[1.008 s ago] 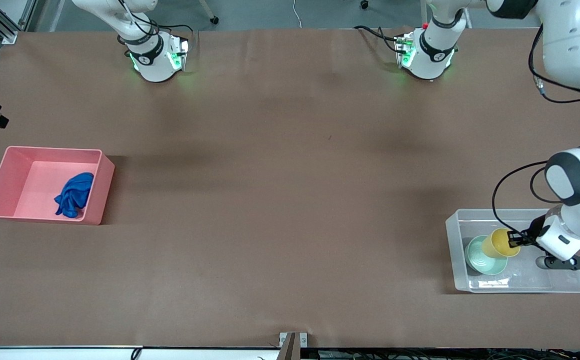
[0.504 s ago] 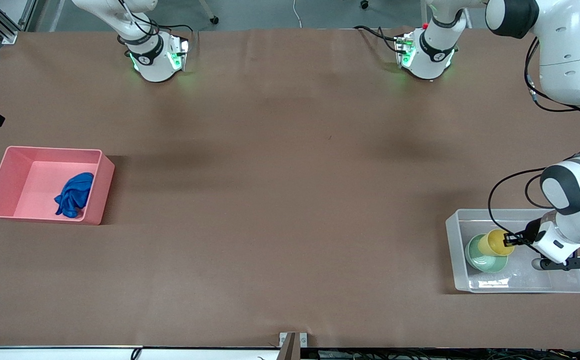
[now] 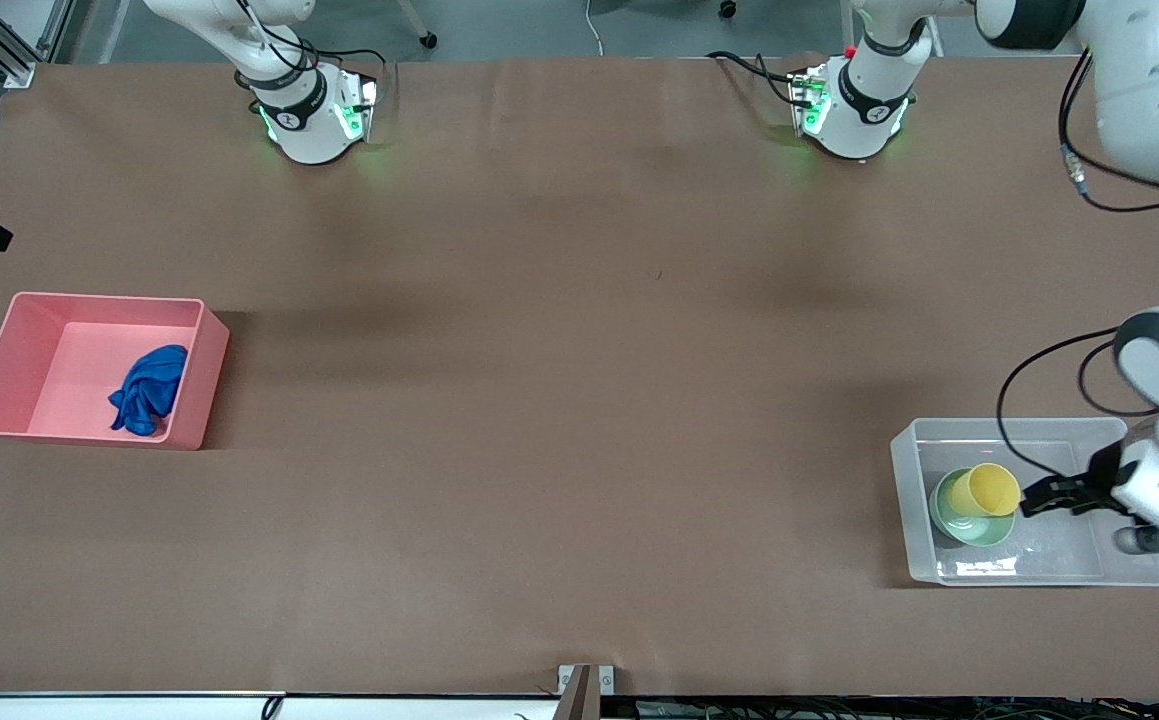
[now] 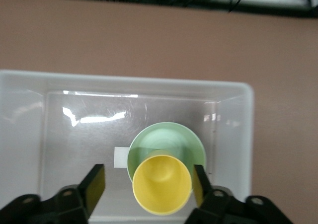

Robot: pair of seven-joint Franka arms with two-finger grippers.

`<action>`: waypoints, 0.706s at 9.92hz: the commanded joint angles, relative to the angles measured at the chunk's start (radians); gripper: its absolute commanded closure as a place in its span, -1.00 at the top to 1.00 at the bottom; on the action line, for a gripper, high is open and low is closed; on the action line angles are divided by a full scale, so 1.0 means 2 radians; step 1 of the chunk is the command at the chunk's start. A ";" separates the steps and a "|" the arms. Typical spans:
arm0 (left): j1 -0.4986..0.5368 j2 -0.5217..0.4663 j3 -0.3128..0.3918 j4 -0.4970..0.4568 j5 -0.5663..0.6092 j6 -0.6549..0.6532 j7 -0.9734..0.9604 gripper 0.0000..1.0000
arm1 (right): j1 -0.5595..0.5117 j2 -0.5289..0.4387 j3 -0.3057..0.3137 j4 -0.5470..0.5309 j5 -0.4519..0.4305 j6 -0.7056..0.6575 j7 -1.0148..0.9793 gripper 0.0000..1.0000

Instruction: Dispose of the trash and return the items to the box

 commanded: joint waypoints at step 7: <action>-0.002 -0.258 -0.084 -0.034 0.108 -0.266 -0.109 1.00 | -0.005 0.002 0.001 0.005 0.001 -0.007 -0.008 1.00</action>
